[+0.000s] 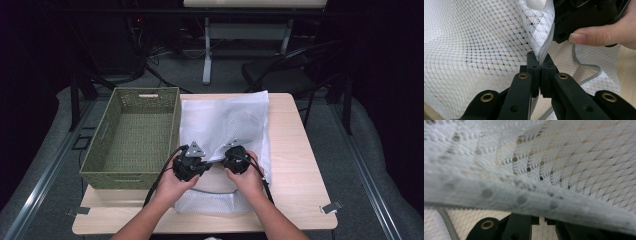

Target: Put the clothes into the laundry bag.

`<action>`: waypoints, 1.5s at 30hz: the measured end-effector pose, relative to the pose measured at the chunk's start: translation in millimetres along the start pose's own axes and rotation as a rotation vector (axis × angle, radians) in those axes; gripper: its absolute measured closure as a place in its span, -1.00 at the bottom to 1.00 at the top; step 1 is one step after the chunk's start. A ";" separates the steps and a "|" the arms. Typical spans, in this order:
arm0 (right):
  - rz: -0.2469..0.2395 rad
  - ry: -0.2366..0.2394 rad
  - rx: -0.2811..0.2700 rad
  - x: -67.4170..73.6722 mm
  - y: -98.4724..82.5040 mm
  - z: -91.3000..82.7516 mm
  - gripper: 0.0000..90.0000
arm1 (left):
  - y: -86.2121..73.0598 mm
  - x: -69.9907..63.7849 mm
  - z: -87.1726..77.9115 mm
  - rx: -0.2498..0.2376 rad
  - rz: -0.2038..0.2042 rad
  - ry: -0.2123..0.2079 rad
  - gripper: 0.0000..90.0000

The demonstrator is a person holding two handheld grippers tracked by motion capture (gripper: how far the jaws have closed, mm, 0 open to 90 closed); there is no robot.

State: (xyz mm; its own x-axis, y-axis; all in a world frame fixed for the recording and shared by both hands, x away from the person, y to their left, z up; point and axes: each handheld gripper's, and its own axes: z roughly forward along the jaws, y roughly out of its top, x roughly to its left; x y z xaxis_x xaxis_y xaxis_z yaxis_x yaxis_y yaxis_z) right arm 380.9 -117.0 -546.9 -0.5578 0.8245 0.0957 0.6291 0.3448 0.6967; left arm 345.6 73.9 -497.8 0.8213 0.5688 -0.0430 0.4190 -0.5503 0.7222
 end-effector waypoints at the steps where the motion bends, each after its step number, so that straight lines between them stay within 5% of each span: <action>1: -0.004 -0.003 0.003 0.1 0.1 -0.2 0.90 | -0.1 -0.1 0.2 -0.003 -0.003 -0.003 0.96; 17: -0.030 0.020 0.003 8.3 -1.9 -11.2 0.64 | 0.8 2.4 -4.1 -0.017 -0.007 0.007 0.96; 33: -0.119 0.055 -0.028 19.1 -18.8 -64.6 0.48 | 1.9 1.8 -6.1 -0.027 -0.011 0.011 0.96; 45: -0.109 0.029 -0.076 12.8 -37.4 -94.5 0.46 | 1.9 0.5 -6.8 -0.025 -0.004 0.010 0.95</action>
State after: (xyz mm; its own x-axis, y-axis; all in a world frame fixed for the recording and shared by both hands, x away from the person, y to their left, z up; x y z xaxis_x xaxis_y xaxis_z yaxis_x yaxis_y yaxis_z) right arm 299.2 -161.8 -504.5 -0.6365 0.7704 0.0365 0.5218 0.3953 0.7559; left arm 344.2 77.3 -491.8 0.8155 0.5775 -0.0390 0.4125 -0.5327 0.7390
